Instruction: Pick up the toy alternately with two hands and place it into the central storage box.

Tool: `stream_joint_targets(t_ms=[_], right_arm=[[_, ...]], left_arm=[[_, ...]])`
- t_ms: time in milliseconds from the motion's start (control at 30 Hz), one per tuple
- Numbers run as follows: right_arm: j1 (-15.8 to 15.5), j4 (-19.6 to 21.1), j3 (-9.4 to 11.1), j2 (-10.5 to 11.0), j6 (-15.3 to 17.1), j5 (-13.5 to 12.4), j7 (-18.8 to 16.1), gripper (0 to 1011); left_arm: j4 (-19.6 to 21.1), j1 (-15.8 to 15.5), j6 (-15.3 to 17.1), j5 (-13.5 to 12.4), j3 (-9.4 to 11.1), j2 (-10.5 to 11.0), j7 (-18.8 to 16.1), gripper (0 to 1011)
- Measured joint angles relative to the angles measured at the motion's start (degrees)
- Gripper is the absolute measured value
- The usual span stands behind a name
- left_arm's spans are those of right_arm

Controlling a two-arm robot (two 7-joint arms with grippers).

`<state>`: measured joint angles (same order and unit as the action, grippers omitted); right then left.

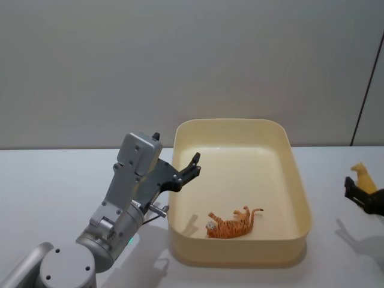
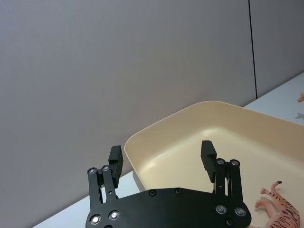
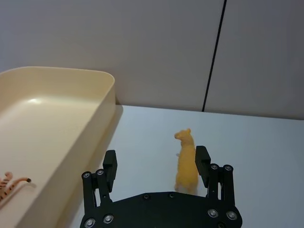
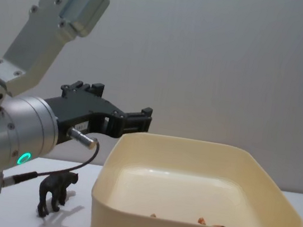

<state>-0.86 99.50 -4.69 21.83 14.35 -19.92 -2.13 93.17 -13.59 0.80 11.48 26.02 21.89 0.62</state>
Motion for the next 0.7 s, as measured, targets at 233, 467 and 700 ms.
stream_joint_targets(t_ms=[233,467,700], right_arm=[[-0.3,-1.7,0.5,0.7,0.2,0.8,0.5,1001],[0.6,-3.9,0.7,0.8,0.2,2.0,0.5,1001],[2.5,-7.3,0.2,0.1,0.2,3.4,-0.1,1001]], left_arm=[[0.0,0.0,0.0,0.0,0.0,0.0,0.0,1002],[0.0,0.0,0.0,0.0,0.0,0.0,0.0,1002],[0.0,0.0,0.0,0.0,0.0,0.0,0.0,1002]])
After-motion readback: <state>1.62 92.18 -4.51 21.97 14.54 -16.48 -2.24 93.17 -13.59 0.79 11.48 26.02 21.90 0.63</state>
